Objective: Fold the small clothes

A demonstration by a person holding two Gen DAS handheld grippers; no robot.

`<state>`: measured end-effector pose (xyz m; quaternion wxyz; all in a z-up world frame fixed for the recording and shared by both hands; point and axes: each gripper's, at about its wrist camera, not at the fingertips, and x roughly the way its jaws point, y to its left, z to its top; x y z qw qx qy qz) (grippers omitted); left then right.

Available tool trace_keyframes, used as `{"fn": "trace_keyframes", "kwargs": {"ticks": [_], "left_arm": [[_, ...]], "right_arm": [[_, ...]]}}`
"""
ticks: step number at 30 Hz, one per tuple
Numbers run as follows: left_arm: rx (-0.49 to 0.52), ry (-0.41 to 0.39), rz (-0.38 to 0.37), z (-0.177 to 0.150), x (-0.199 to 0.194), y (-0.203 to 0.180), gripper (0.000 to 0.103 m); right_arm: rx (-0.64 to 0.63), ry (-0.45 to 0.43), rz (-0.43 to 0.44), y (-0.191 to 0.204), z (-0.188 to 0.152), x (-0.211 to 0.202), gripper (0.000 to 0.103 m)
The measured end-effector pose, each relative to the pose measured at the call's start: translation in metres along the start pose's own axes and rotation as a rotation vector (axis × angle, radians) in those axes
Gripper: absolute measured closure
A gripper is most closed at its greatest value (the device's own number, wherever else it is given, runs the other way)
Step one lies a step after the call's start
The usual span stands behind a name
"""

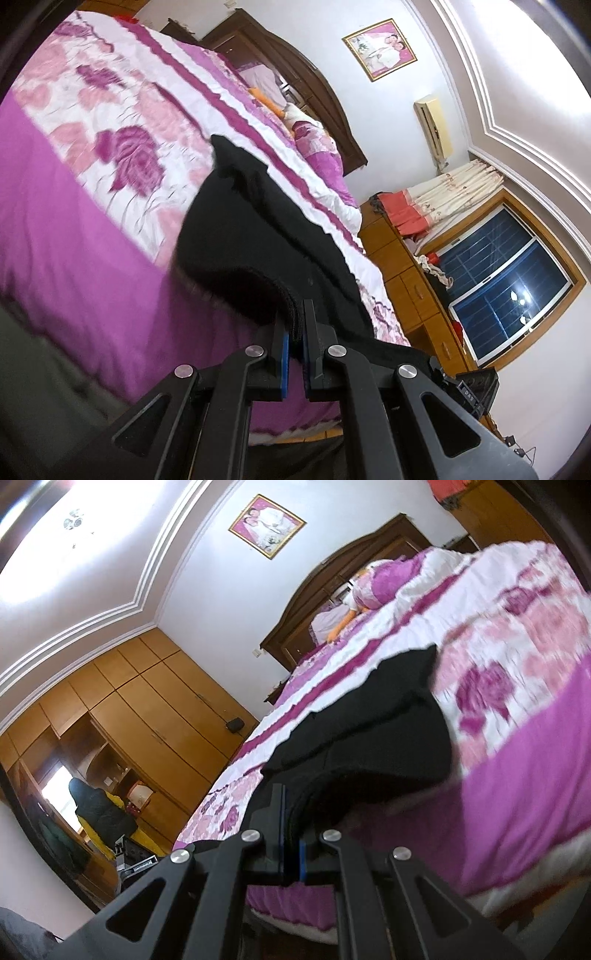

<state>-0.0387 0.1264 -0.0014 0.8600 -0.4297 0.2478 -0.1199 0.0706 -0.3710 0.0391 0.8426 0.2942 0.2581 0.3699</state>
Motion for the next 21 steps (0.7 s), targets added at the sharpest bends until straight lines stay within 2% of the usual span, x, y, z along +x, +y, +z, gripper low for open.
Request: {"fn": "trace_keyframes", "kwargs": {"ticks": [4, 7, 10, 17, 21], "left_arm": [[0.026, -0.002, 0.008, 0.028, 0.020, -0.006, 0.103], [0.034, -0.002, -0.003, 0.057, 0.044, -0.010, 0.103], [0.040, -0.018, 0.021, 0.088, 0.071, -0.014, 0.103], [0.056, -0.017, 0.024, 0.151, 0.139, -0.014, 0.103], [0.045, -0.009, 0.053, 0.170, 0.176, 0.002, 0.103]], "right_arm": [[-0.005, -0.006, 0.004, 0.000, 0.030, 0.024, 0.098], [-0.001, -0.008, 0.013, -0.006, 0.059, 0.052, 0.098], [0.006, -0.030, 0.024, -0.017, 0.086, 0.084, 0.098], [0.065, -0.061, 0.058, -0.056, 0.131, 0.158, 0.098], [0.117, -0.081, 0.061, -0.091, 0.143, 0.189, 0.098]]}}
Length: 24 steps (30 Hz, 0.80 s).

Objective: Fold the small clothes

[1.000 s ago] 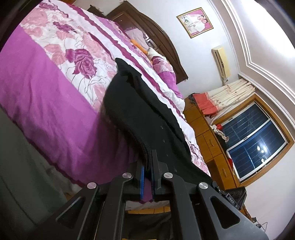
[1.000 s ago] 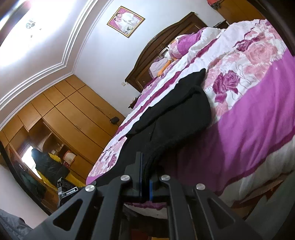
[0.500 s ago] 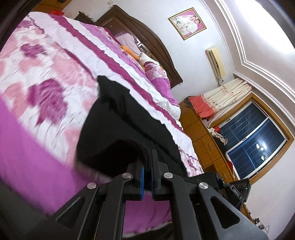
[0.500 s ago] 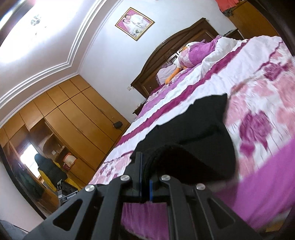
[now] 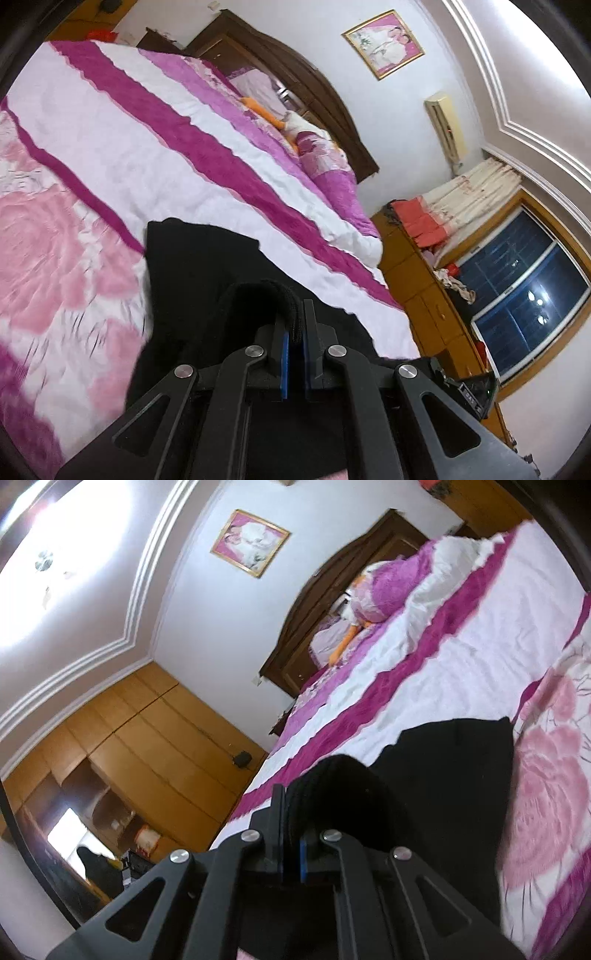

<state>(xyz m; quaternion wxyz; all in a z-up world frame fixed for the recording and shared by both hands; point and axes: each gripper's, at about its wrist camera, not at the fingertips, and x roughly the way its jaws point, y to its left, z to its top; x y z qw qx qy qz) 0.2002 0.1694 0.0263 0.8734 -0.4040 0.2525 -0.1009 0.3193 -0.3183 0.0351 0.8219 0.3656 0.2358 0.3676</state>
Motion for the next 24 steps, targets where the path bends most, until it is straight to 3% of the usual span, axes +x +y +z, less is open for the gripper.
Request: {"fn": "trace_keyframes", "kwargs": {"ticks": [5, 9, 15, 17, 24], "left_arm": [[-0.040, 0.016, 0.008, 0.009, 0.039, 0.017, 0.103], [-0.010, 0.023, 0.030, 0.016, 0.051, 0.016, 0.103], [-0.033, 0.011, -0.030, 0.035, 0.069, 0.021, 0.103], [-0.027, 0.020, -0.018, 0.041, 0.077, 0.021, 0.103], [0.004, 0.030, 0.041, 0.054, 0.100, 0.020, 0.103]], "right_arm": [[0.048, 0.004, -0.059, -0.037, 0.018, 0.025, 0.098], [0.127, 0.042, -0.061, -0.055, 0.028, 0.045, 0.098], [0.092, 0.050, -0.086, -0.056, 0.043, 0.064, 0.098], [0.102, 0.057, -0.123, -0.064, 0.047, 0.071, 0.098], [0.134, 0.060, -0.130, -0.082, 0.057, 0.096, 0.098]]}}
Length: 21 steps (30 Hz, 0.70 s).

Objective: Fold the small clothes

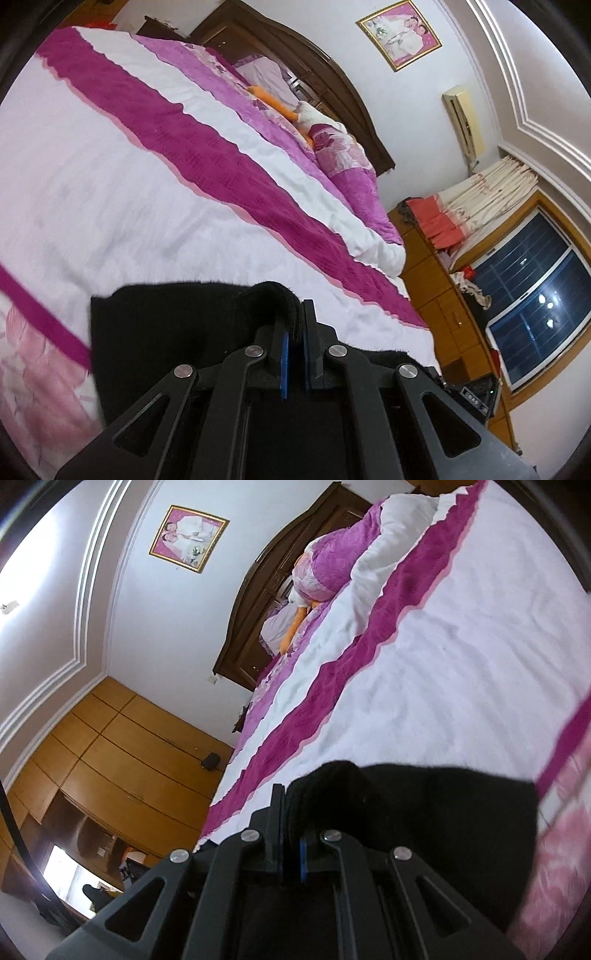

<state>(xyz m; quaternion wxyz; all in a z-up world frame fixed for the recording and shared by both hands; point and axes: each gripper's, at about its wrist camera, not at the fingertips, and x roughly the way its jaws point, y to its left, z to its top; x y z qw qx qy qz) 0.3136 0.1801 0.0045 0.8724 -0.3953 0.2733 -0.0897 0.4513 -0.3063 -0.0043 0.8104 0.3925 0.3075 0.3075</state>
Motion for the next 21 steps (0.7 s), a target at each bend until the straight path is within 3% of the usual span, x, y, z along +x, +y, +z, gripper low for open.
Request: {"fn": "trace_keyframes", "kwargs": {"ticks": [4, 6, 9, 11, 12, 15, 18, 21], "left_arm": [[-0.004, 0.024, 0.068, 0.008, 0.012, 0.003, 0.103], [-0.040, 0.045, 0.057, 0.009, 0.012, 0.009, 0.099], [-0.069, 0.003, 0.051, 0.014, 0.000, 0.014, 0.094], [-0.074, -0.022, 0.054, 0.018, -0.012, 0.014, 0.085], [-0.074, -0.033, 0.052, 0.019, -0.018, 0.014, 0.085], [-0.050, -0.042, 0.067, 0.015, -0.031, 0.010, 0.084], [0.034, 0.003, 0.141, 0.005, -0.037, -0.001, 0.083], [0.113, 0.057, 0.192, -0.013, -0.042, -0.012, 0.083]], "right_arm": [[0.004, 0.005, -0.036, -0.005, 0.007, 0.014, 0.093], [0.061, 0.012, -0.020, -0.015, 0.008, 0.018, 0.088], [0.101, -0.025, 0.064, -0.018, 0.012, 0.008, 0.070], [0.070, -0.082, 0.074, -0.011, 0.016, -0.004, 0.046], [0.051, -0.113, 0.074, -0.006, 0.019, -0.011, 0.027], [0.009, -0.151, 0.066, 0.002, 0.022, -0.027, 0.024], [-0.022, -0.132, 0.026, 0.008, 0.018, -0.036, 0.024], [-0.112, -0.077, -0.084, 0.017, 0.009, -0.043, 0.028]]}}
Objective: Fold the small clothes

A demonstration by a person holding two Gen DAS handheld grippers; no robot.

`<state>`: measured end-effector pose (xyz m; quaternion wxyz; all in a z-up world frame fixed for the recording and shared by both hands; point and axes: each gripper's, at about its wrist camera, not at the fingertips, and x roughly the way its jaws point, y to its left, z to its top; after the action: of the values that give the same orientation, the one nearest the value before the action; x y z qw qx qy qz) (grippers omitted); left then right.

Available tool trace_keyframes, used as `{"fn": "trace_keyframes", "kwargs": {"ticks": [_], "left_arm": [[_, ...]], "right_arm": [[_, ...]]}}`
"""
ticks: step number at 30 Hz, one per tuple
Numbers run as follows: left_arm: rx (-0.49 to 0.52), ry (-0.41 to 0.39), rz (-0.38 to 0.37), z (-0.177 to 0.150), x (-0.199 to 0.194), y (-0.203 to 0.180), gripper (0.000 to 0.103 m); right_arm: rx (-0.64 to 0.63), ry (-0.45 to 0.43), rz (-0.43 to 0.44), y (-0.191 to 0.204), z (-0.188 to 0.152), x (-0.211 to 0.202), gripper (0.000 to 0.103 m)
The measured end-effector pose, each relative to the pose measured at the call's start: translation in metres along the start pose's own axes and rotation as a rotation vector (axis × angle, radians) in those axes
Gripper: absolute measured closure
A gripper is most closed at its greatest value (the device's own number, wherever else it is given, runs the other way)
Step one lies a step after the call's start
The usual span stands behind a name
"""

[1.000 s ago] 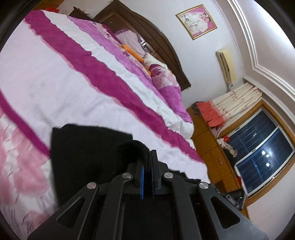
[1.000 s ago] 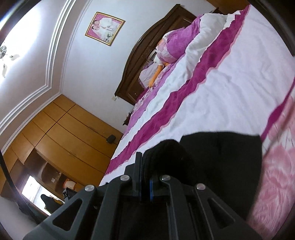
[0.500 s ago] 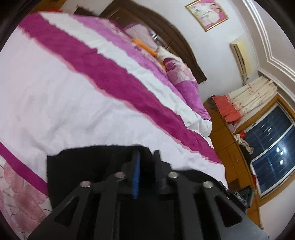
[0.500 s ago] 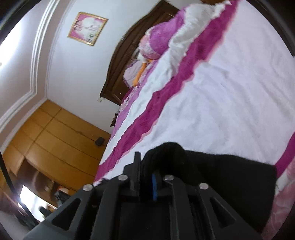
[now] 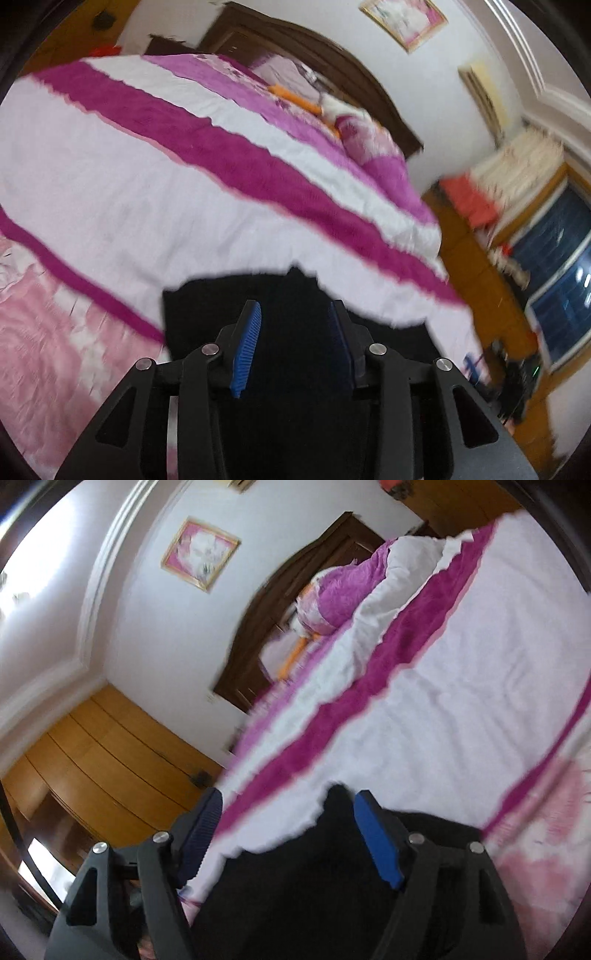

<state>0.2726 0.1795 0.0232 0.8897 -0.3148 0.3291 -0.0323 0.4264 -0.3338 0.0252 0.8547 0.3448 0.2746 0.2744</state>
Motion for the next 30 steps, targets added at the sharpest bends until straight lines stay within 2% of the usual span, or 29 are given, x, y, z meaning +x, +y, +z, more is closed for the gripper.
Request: {"fn": "trace_keyframes", "kwargs": {"ticks": [2, 4, 6, 8, 9, 10, 12, 15, 18, 20, 21, 23, 24, 25, 26, 27, 28, 29, 30], "left_arm": [[0.062, 0.041, 0.052, -0.015, -0.002, -0.006, 0.082], [0.131, 0.099, 0.123, -0.030, 0.003, -0.009, 0.081], [0.165, 0.119, 0.166, -0.040, 0.005, -0.009, 0.081], [0.200, 0.115, 0.218, -0.047, 0.003, -0.009, 0.081], [0.213, 0.097, 0.233, -0.049, -0.001, -0.010, 0.081], [0.214, 0.083, 0.253, -0.049, -0.005, -0.009, 0.081], [0.203, 0.062, 0.291, -0.050, -0.012, -0.005, 0.081], [0.192, 0.042, 0.309, -0.049, -0.019, 0.001, 0.080], [0.229, 0.019, 0.365, -0.046, -0.018, 0.002, 0.076], [0.213, 0.023, 0.361, -0.045, -0.017, 0.005, 0.076], [0.202, 0.041, 0.323, -0.045, -0.015, 0.006, 0.076], [0.211, 0.075, 0.285, -0.047, -0.011, 0.004, 0.076], [0.235, 0.101, 0.288, -0.051, -0.006, 0.002, 0.076], [0.256, 0.117, 0.304, -0.054, -0.003, 0.001, 0.078], [0.269, 0.122, 0.317, -0.055, -0.001, -0.002, 0.089], [0.276, 0.120, 0.325, -0.057, -0.001, -0.003, 0.097], [0.274, 0.114, 0.330, -0.057, -0.002, -0.003, 0.103], [0.271, 0.107, 0.331, -0.057, -0.005, -0.004, 0.103], [0.266, 0.095, 0.329, -0.057, -0.008, -0.004, 0.103]], "right_arm": [[-0.088, 0.051, -0.080, 0.008, -0.007, -0.004, 0.036], [-0.182, 0.106, -0.163, 0.015, -0.019, -0.009, 0.038], [-0.244, 0.139, -0.211, 0.017, -0.032, -0.010, 0.039], [-0.286, 0.177, -0.259, 0.016, -0.042, -0.009, 0.046], [-0.314, 0.200, -0.281, 0.015, -0.046, -0.007, 0.056], [-0.346, 0.214, -0.307, 0.016, -0.049, -0.006, 0.072], [-0.414, 0.196, -0.355, 0.020, -0.054, -0.010, 0.083], [-0.516, 0.167, -0.361, 0.032, -0.057, -0.017, 0.084], [-0.512, 0.180, -0.374, 0.030, -0.052, -0.011, 0.082], [-0.490, 0.182, -0.408, 0.027, -0.051, -0.007, 0.078], [-0.478, 0.184, -0.411, 0.024, -0.049, -0.006, 0.075], [-0.463, 0.193, -0.430, 0.020, -0.049, -0.005, 0.061], [-0.457, 0.199, -0.443, 0.019, -0.050, -0.005, 0.051], [-0.453, 0.207, -0.444, 0.018, -0.052, -0.004, 0.048], [-0.454, 0.221, -0.430, 0.018, -0.055, -0.005, 0.048], [-0.465, 0.234, -0.409, 0.019, -0.059, -0.005, 0.055], [-0.483, 0.237, -0.404, 0.022, -0.062, -0.004, 0.088], [-0.503, 0.234, -0.420, 0.025, -0.064, -0.005, 0.099], [-0.520, 0.220, -0.446, 0.028, -0.065, -0.006, 0.099]]}}
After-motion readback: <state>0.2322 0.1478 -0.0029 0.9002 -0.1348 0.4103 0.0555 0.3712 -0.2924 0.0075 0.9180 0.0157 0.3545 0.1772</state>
